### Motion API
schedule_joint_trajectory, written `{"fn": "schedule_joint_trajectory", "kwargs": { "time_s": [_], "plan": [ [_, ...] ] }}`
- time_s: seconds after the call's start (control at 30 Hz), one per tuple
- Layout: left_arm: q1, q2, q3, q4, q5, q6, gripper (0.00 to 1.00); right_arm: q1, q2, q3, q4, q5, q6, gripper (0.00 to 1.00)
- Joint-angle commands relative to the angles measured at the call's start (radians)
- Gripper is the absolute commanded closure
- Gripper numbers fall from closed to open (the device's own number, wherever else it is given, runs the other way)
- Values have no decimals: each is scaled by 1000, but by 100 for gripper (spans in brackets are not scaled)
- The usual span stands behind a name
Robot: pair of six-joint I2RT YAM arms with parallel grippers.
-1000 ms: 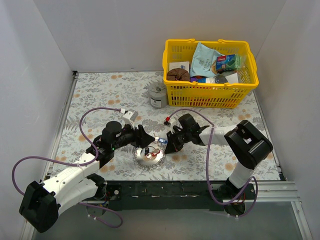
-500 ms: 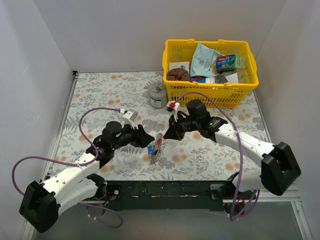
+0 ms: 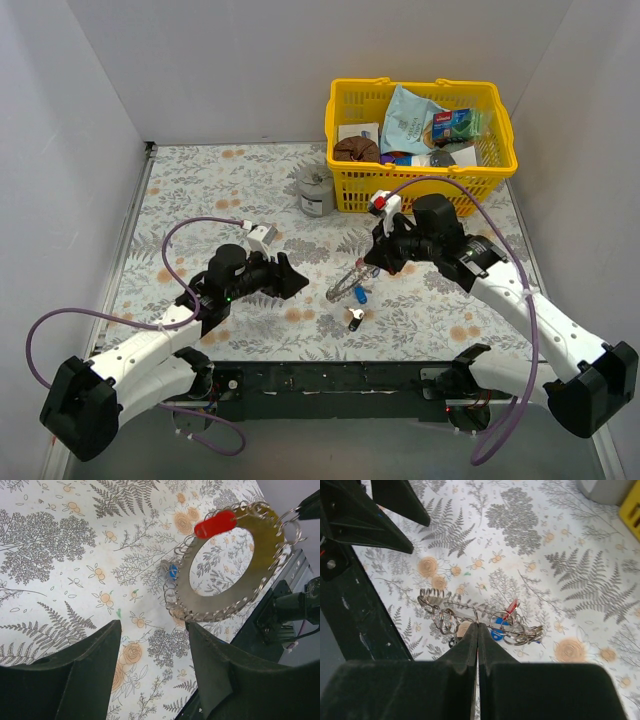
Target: Put the keys on the keyring
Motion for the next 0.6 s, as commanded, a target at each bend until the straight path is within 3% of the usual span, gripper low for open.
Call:
{"fn": "schedule_joint_trajectory", "kwargs": {
  "time_s": [0.0, 0.17, 0.33, 0.57],
  "plan": [
    [3, 4, -7, 25, 2, 17, 44, -12, -78, 77, -86, 149, -69, 99],
    [3, 9, -6, 20, 2, 21, 44, -17, -73, 74, -98, 192, -129, 99],
    [5, 2, -7, 14, -4, 24, 44, -17, 31, 80, -54, 158, -198, 99],
    [3, 1, -9, 19, -7, 17, 44, -17, 276, 134, 106, -23, -181, 99]
  ]
}}
